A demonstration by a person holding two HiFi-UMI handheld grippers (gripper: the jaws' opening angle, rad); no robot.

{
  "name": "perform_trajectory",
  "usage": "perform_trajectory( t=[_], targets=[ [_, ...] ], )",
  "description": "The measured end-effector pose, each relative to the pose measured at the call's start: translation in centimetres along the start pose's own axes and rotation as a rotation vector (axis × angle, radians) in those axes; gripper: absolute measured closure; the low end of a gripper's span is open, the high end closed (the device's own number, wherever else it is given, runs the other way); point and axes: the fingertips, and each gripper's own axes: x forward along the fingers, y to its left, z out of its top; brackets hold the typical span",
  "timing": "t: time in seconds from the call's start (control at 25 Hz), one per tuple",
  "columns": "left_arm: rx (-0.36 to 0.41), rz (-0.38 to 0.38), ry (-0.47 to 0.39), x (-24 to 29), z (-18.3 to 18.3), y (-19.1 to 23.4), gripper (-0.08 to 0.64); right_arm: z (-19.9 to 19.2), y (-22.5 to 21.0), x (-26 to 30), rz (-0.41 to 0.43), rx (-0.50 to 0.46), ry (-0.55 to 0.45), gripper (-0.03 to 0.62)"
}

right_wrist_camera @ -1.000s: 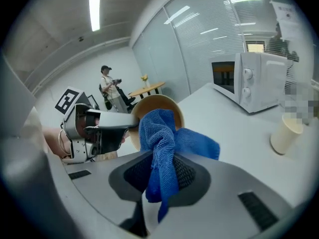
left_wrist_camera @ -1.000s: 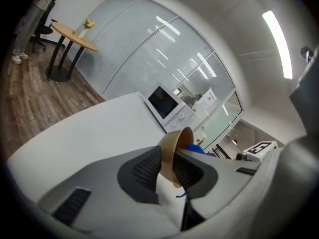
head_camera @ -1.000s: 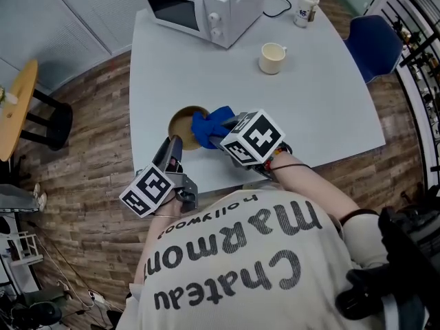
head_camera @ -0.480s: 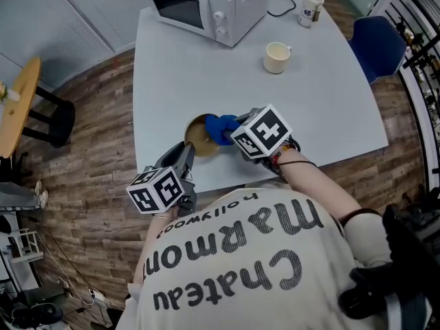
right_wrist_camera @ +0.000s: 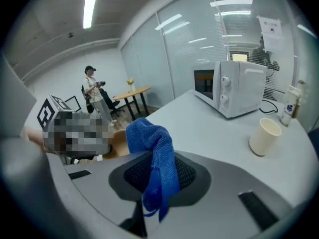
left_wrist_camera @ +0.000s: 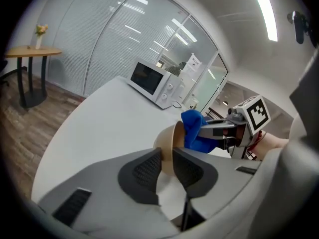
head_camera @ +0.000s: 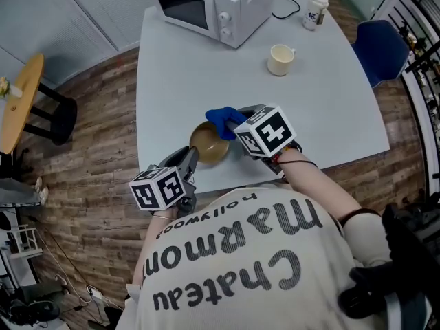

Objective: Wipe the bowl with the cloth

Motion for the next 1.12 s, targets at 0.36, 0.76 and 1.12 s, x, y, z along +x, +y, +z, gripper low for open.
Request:
perform_trajectory(
  t=[0.36,0.76,1.12],
  targets=[
    [-0.168,-0.015,-0.033,0.7,-0.4,1.0,0.505,6.6,-0.7,-3.6,0.056,0.15,-0.464,0.526],
    [-0.338,0.068,-0.068,3.9,-0.5,4.0,0.512,6.0,-8.0,-10.4,-0.173,0.25,-0.704,0.526],
    [-0.451,0.037,-0.03,7.9,-1.0,3.3,0.512,-1.6,-13.8,-14.4,-0.417,0.436,-0.624,0.526]
  ],
)
